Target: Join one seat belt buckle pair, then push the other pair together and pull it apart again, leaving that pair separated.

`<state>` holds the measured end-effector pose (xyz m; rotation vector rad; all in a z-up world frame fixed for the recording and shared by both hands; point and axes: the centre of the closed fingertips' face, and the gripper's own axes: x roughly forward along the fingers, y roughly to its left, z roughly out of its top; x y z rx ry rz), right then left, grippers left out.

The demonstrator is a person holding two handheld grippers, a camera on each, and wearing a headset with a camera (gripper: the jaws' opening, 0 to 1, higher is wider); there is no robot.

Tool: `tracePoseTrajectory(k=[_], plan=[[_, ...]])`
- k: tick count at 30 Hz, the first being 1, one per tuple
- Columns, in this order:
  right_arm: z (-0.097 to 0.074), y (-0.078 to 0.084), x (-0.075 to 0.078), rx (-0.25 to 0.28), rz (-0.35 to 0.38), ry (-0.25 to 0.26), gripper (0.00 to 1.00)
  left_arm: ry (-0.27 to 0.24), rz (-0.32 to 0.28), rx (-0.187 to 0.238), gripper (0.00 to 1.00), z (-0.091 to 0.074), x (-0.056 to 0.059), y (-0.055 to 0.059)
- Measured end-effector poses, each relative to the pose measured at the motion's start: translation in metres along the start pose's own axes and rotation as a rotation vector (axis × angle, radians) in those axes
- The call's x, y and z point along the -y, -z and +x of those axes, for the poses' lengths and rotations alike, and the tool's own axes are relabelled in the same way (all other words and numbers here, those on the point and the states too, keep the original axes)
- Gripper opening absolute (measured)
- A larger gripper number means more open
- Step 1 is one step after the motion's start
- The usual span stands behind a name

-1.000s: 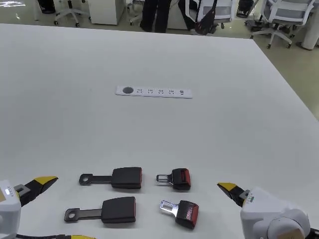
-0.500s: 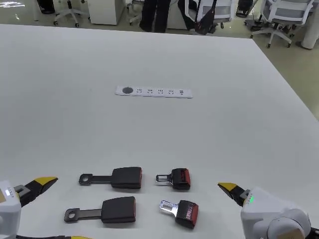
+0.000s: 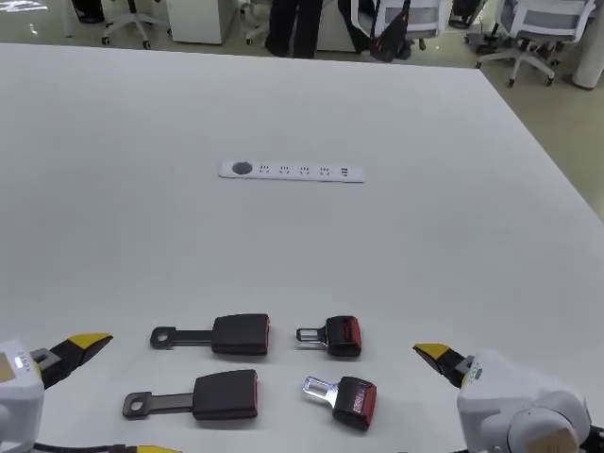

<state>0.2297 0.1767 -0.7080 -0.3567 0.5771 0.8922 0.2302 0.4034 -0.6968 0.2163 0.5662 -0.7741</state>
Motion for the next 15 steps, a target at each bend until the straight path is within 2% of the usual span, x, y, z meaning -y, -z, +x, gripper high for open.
tracePoseTrajectory(k=[9,15], plan=[[0.0012,0.0021,0.0029,-0.008,-0.017,-0.005,0.85,0.025,0.018,-0.024,0.93,0.0048,0.0044,0.0001],[0.0062,0.0057,0.0054,-0.011,-0.041,-0.015,0.79,0.062,0.041,-0.058,0.86,0.0098,0.0081,0.0053]])
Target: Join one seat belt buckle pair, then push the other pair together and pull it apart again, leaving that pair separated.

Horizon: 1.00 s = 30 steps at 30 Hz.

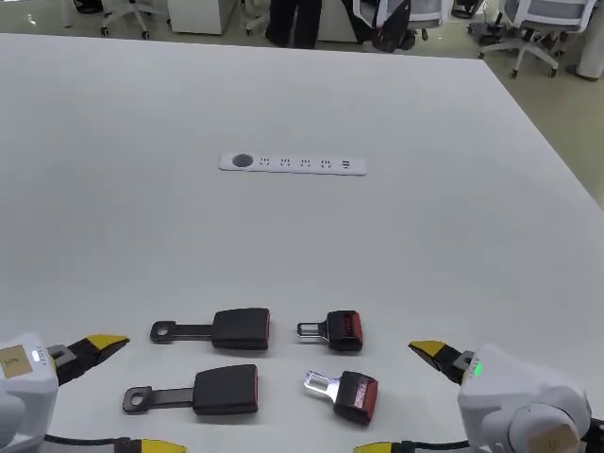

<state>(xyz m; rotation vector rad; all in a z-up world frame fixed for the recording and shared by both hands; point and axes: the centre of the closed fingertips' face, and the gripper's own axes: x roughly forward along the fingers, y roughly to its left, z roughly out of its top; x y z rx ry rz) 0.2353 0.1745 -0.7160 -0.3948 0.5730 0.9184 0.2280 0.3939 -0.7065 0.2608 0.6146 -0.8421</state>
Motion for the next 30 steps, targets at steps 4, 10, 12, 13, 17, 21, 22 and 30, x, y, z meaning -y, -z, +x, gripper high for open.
tracePoseTrajectory(k=[4,10,12,13,17,21,22,30], plan=[[0.005,0.005,0.002,-0.015,-0.021,-0.012,0.73,0.02,0.017,-0.023,0.82,0.004,0.001,0.001],[0.009,0.006,0.003,-0.027,-0.036,-0.027,0.66,0.039,0.046,-0.042,0.77,0.012,0.001,-0.001],[0.011,0.007,0.004,-0.03,-0.037,-0.031,0.64,0.047,0.055,-0.048,0.76,0.016,0.001,-0.002],[0.012,0.008,0.004,-0.033,-0.038,-0.036,0.63,0.052,0.059,-0.052,0.75,0.017,0.001,-0.001],[0.017,0.011,0.005,-0.043,-0.042,-0.049,0.6,0.076,0.078,-0.077,0.71,0.025,0.003,0.0],[0.02,0.014,0.006,-0.053,-0.052,-0.065,0.55,0.109,0.107,-0.11,0.67,0.033,0.008,0.002],[0.022,0.015,0.006,-0.055,-0.055,-0.068,0.54,0.115,0.111,-0.117,0.67,0.035,0.008,0.002],[0.028,0.024,0.006,-0.08,-0.062,-0.092,0.49,0.172,0.159,-0.179,0.55,0.048,0.012,0.008]])
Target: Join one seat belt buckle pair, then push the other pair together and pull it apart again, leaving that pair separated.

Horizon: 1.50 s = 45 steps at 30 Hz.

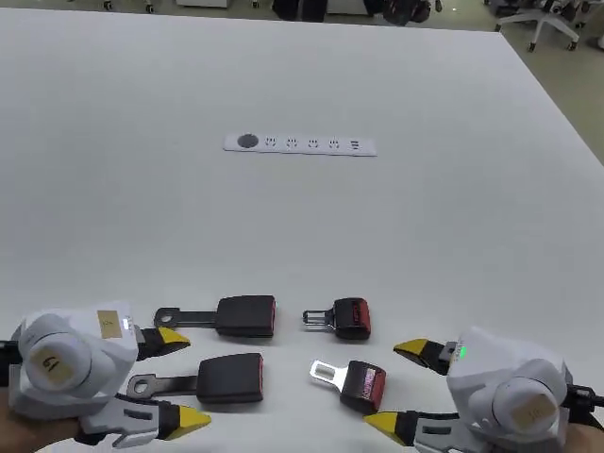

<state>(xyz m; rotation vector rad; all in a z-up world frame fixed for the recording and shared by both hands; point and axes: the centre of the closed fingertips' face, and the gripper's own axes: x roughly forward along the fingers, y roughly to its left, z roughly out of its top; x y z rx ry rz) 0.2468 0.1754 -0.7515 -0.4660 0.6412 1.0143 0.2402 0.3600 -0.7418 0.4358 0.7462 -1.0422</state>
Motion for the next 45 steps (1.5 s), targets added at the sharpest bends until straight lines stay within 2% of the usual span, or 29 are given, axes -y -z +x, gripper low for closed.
tracePoseTrajectory(k=[2,7,17,21,30,33,45], plan=[[0.001,0.002,0.0,-0.009,-0.002,-0.004,0.45,0.012,0.015,-0.021,0.52,0.004,0.0,0.002],[0.01,0.009,-0.002,-0.019,-0.023,-0.022,0.42,0.039,0.065,-0.065,0.44,0.011,-0.002,0.007],[0.018,0.005,-0.005,-0.018,-0.066,-0.051,0.34,0.092,0.121,-0.116,0.39,0.024,-0.001,0.012],[0.019,0.006,-0.005,-0.023,-0.069,-0.054,0.31,0.096,0.137,-0.123,0.37,0.026,-0.004,0.014],[0.019,0.006,-0.004,-0.024,-0.072,-0.056,0.31,0.113,0.185,-0.149,0.33,0.028,-0.007,0.018],[0.019,0.005,-0.004,-0.025,-0.076,-0.06,0.3,0.12,0.185,-0.147,0.32,0.029,-0.008,0.018],[0.02,0.006,-0.005,-0.047,-0.129,-0.11,0.3,0.152,0.237,-0.163,0.31,0.029,-0.006,0.018]])
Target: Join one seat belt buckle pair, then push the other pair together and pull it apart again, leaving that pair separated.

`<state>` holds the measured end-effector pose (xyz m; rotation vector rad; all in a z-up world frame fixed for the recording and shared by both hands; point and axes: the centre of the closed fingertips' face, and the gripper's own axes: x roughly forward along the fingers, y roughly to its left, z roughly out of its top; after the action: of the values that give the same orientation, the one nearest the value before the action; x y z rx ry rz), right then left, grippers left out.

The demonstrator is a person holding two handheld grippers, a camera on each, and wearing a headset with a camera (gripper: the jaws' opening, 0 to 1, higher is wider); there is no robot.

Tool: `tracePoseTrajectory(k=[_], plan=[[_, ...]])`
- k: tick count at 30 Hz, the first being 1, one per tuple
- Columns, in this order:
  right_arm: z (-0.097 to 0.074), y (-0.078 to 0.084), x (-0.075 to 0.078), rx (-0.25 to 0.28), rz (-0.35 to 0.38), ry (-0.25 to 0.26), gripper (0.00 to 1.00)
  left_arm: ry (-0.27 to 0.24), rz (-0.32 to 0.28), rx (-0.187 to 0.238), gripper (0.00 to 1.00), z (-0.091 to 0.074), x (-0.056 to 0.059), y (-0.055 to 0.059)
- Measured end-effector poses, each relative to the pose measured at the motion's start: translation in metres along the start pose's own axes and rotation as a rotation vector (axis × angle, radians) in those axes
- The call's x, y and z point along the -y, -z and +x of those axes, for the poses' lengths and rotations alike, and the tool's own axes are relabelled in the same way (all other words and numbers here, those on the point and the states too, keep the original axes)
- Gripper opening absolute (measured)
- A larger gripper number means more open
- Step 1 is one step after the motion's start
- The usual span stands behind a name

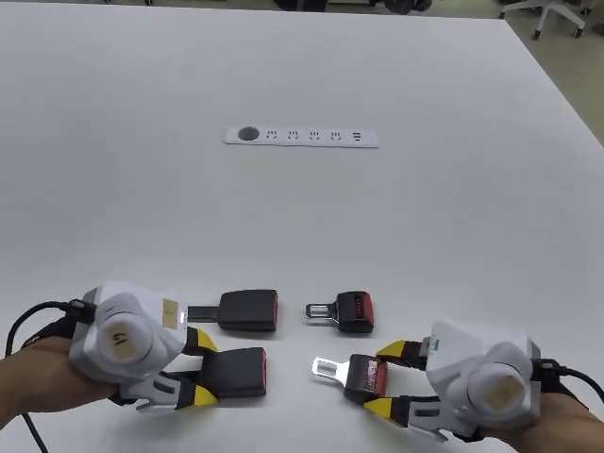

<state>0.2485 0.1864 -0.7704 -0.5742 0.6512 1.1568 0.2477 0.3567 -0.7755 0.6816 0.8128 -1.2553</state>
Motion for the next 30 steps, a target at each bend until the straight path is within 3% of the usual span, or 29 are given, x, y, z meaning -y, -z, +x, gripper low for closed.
tracePoseTrajectory(k=[13,30], plan=[[0.004,-0.003,-0.004,-0.025,-0.076,-0.072,0.3,0.028,0.033,-0.034,0.31,0.001,0.001,0.0],[0.014,-0.012,-0.01,-0.042,-0.133,-0.122,0.3,0.066,0.063,-0.08,0.31,0.002,0.0,0.005]])
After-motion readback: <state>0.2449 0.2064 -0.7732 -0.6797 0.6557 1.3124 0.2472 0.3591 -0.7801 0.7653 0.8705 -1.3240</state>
